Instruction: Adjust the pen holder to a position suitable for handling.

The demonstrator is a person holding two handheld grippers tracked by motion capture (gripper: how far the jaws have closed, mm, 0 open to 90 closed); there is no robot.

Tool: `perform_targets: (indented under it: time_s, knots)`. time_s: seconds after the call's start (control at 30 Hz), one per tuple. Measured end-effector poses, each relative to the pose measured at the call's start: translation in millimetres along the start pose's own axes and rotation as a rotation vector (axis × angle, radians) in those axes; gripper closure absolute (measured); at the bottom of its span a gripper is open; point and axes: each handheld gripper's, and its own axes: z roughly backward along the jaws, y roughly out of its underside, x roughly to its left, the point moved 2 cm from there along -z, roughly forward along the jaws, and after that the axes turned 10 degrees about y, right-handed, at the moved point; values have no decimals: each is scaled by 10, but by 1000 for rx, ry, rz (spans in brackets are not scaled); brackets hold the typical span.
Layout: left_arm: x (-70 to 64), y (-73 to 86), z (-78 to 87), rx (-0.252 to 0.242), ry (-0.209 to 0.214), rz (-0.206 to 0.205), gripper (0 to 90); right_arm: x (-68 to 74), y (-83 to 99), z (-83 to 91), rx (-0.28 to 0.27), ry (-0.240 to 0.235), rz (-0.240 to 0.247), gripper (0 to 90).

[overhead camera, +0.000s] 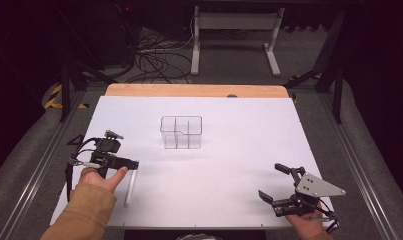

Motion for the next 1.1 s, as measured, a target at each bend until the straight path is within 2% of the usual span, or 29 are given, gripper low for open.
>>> perform_targets:
  time_s: [0.1,0.3,0.43,0.6,0.67,0.87,0.97,1.1]
  knots:
    - [18,-4,-33,22,-4,19,223,-8,-1,7,1,-2,-7,48]
    - [19,0,-81,42,-19,16,234,1,6,-2,11,-7,5,48]
    - [29,3,-175,93,-3,18,250,12,3,2,11,-5,-1,48]
    - [37,4,-235,111,24,40,279,24,3,-1,7,-17,1,48]
    - [38,3,-258,122,24,39,303,29,3,-4,7,-19,6,48]
    - [53,6,-306,145,17,69,356,27,3,0,4,-23,10,48]
    - [53,7,-339,161,-1,69,425,30,2,0,3,-25,12,48]
    - [57,7,-376,178,4,87,481,42,3,2,8,-20,18,48]
